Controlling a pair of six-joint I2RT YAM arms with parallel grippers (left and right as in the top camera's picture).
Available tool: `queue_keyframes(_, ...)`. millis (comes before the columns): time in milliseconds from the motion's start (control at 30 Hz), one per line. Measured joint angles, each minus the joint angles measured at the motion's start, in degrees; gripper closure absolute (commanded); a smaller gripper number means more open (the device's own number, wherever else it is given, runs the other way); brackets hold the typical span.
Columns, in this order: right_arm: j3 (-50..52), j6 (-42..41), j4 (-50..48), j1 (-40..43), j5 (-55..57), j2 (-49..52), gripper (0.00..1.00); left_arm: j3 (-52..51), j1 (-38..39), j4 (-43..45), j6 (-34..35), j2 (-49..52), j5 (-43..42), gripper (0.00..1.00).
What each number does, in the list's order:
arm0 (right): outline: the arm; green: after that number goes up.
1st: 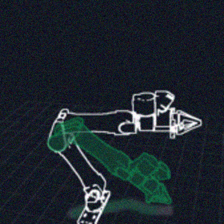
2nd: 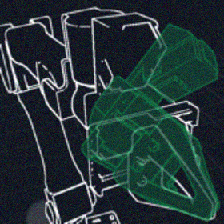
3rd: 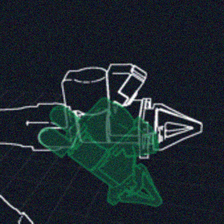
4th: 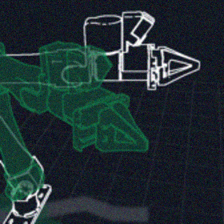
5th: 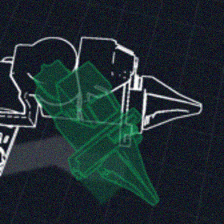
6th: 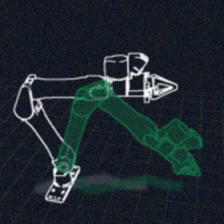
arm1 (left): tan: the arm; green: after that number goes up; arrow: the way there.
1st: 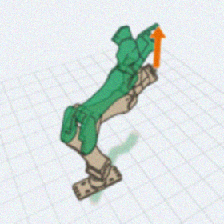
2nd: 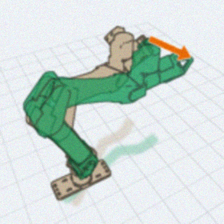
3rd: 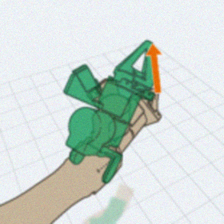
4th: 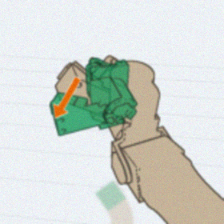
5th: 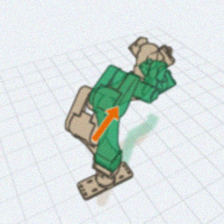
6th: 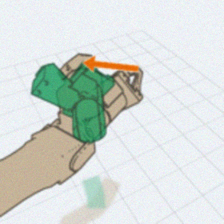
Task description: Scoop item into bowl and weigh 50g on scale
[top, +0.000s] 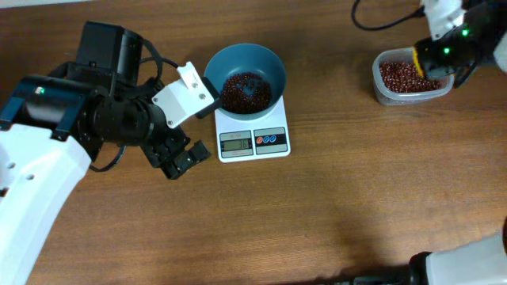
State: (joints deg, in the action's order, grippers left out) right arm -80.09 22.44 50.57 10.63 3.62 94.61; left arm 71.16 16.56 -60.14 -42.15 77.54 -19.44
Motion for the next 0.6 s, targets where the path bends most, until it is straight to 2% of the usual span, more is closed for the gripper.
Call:
queue_keyframes(200, 0.0, -1.0, 0.0, 0.0, -1.5, 7.8, 0.96, 0.0, 0.0, 0.0, 0.0, 0.0, 0.0, 0.01)
queue_keyframes(367, 0.0, -5.7, -0.3, 0.7, -11.2, 8.0, 0.96, 0.0, 0.0, 0.0, 0.0, 0.0, 0.0, 0.01)
queue_keyframes(467, 0.0, -10.0, -0.3, 4.4, -15.6, 8.0, 0.96, 0.0, 0.0, 0.0, 0.0, 0.0, 0.0, 0.01)
queue_keyframes(600, 0.0, -11.8, -0.3, 9.8, -17.4, 8.0, 0.96, 0.0, 0.0, 0.0, 0.0, 0.0, 0.0, 0.01)
